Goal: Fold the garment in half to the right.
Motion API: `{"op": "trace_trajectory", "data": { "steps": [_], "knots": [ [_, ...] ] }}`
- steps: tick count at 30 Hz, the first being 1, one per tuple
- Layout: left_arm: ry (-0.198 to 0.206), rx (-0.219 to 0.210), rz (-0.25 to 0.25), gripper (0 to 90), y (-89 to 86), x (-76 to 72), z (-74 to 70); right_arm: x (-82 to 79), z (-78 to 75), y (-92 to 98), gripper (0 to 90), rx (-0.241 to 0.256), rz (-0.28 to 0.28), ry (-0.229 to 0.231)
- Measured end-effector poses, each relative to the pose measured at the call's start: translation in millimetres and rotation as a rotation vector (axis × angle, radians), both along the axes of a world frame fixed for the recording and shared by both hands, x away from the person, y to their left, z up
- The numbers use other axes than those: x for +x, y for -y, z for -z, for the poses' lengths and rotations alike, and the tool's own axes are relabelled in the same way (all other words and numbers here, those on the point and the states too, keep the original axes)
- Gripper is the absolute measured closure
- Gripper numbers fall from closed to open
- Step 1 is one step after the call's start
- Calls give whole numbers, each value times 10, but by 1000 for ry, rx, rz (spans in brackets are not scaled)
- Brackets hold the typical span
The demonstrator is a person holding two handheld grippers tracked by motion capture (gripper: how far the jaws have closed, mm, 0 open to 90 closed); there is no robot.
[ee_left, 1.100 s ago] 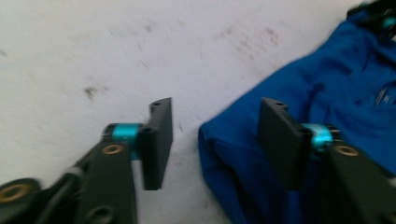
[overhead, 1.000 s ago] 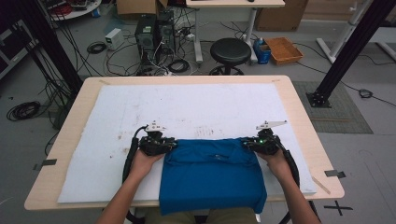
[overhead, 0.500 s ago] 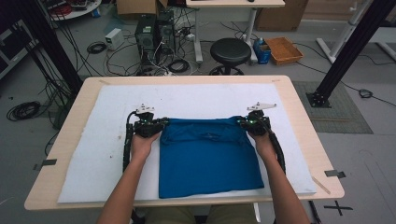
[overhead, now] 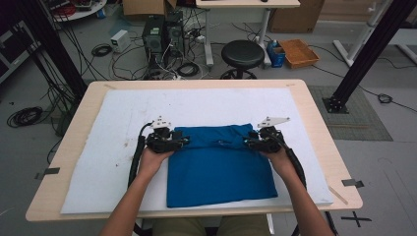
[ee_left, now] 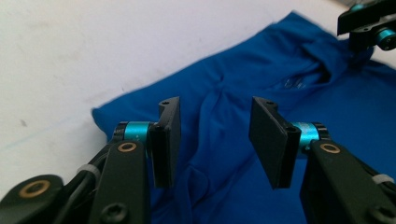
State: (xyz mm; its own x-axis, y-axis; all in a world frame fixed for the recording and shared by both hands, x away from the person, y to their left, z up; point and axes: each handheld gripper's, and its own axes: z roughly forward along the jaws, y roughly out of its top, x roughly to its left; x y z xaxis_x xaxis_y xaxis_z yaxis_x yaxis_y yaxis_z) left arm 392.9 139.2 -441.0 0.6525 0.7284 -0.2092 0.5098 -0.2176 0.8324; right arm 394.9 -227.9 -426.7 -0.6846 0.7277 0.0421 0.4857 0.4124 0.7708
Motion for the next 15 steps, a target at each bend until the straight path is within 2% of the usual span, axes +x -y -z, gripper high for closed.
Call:
{"op": "trace_trajectory", "data": {
  "steps": [3,4,6,7,9,12,15],
  "knots": [
    [-18,38,6,579,75,29,61,73,59,-88,634,-36,1,-14],
    [-19,66,4,627,92,29,76,97,74,-99,679,-50,3,-20],
    [-23,110,-28,782,106,24,85,130,103,-102,795,-58,-4,-39],
    [-11,89,-31,851,99,15,83,132,108,-100,848,-66,-3,-43],
    [7,67,-29,861,78,-3,64,111,101,-84,878,-50,-22,-39],
    [26,2,-11,862,23,-59,17,62,68,-48,882,-32,-38,-13],
    [73,-39,41,859,-34,-187,-40,-21,15,0,882,13,-56,4]
  ]
}}
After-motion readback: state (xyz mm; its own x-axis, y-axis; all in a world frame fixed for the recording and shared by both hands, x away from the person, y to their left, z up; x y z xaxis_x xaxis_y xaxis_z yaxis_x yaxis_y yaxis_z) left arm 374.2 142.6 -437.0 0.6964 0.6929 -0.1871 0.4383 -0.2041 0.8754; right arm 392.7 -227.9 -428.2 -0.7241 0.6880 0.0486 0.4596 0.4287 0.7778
